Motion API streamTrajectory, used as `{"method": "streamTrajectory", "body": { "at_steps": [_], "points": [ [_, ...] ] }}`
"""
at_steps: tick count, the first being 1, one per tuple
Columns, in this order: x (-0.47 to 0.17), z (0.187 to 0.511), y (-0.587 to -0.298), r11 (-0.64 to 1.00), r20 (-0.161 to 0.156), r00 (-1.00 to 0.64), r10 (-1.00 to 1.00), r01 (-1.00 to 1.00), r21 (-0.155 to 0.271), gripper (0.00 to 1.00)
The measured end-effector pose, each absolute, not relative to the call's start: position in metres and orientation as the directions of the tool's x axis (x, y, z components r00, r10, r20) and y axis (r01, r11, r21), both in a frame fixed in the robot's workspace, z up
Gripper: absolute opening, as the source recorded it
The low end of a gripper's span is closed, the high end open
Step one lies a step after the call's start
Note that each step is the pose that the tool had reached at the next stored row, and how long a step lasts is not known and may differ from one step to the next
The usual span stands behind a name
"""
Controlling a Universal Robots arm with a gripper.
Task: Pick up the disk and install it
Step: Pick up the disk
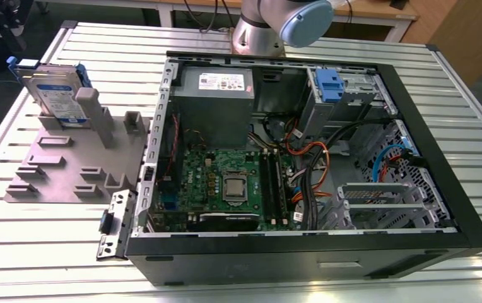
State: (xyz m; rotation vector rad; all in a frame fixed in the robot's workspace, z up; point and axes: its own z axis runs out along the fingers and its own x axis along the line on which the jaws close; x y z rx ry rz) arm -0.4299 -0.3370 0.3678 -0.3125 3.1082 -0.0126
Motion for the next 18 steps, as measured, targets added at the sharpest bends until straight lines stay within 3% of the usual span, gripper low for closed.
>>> {"method": "streamTrajectory", "body": {
  "at_steps": [18],
  "points": [
    [-0.4299,0.3678,-0.337,0.974,-0.017,-0.974,-0.226,-0.226,-0.01,0.11]
  ]
}}
